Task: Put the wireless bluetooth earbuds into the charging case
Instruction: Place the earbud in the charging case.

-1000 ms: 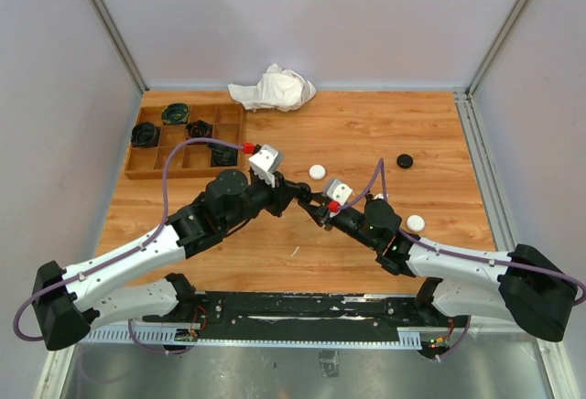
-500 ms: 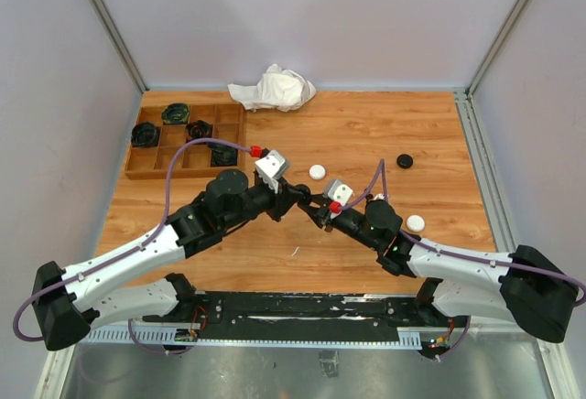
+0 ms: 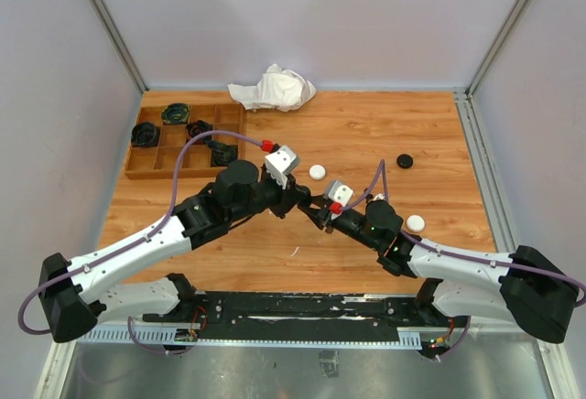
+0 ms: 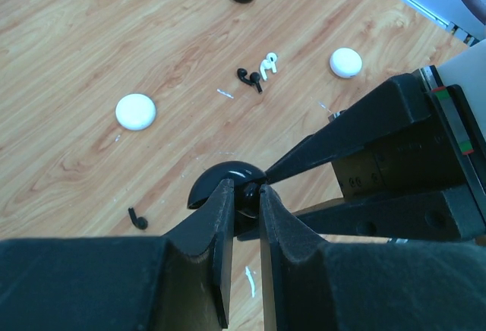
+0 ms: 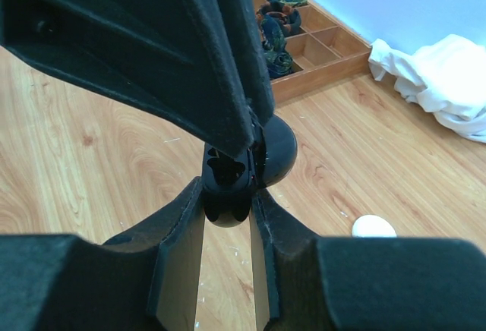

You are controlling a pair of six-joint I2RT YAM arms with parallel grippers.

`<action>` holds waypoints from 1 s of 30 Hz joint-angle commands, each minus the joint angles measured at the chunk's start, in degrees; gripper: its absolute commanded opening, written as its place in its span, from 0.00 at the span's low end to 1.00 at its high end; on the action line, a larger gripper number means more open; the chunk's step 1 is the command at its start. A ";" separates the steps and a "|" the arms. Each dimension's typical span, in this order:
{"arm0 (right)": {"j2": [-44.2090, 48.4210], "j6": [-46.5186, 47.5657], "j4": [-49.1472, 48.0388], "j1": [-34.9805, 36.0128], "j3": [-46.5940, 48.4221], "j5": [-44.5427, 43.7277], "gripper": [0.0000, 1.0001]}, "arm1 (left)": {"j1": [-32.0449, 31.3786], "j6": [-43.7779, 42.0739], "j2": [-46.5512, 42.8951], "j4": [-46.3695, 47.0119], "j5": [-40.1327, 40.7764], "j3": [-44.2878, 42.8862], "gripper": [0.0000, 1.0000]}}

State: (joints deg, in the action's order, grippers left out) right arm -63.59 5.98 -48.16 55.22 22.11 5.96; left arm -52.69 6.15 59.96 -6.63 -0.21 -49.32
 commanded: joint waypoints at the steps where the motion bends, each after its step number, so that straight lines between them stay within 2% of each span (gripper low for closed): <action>1: 0.35 -2.38 -6.30 -1.04 -0.13 5.78 0.21 | -0.11 -2.04 2.26 -2.80 -2.04 -2.23 0.12; 7: 0.51 -5.96 -7.83 -3.71 -0.45 10.87 0.21 | -0.05 -3.59 2.26 -4.28 -3.58 -2.72 0.12; 14: 0.74 -7.82 -9.56 -5.98 -1.32 15.09 0.21 | 0.04 -4.45 0.91 -4.82 -4.70 -2.33 0.07; 30: 0.94 -7.12 -14.50 -7.13 -3.74 16.85 0.20 | 0.91 -4.91 -0.99 -9.89 -6.43 -3.98 0.05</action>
State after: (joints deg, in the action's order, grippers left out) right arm -63.86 -1.13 -55.55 49.08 18.65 21.34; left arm -52.47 2.52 59.61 -12.32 -5.96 -51.94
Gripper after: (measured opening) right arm 0.273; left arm 0.204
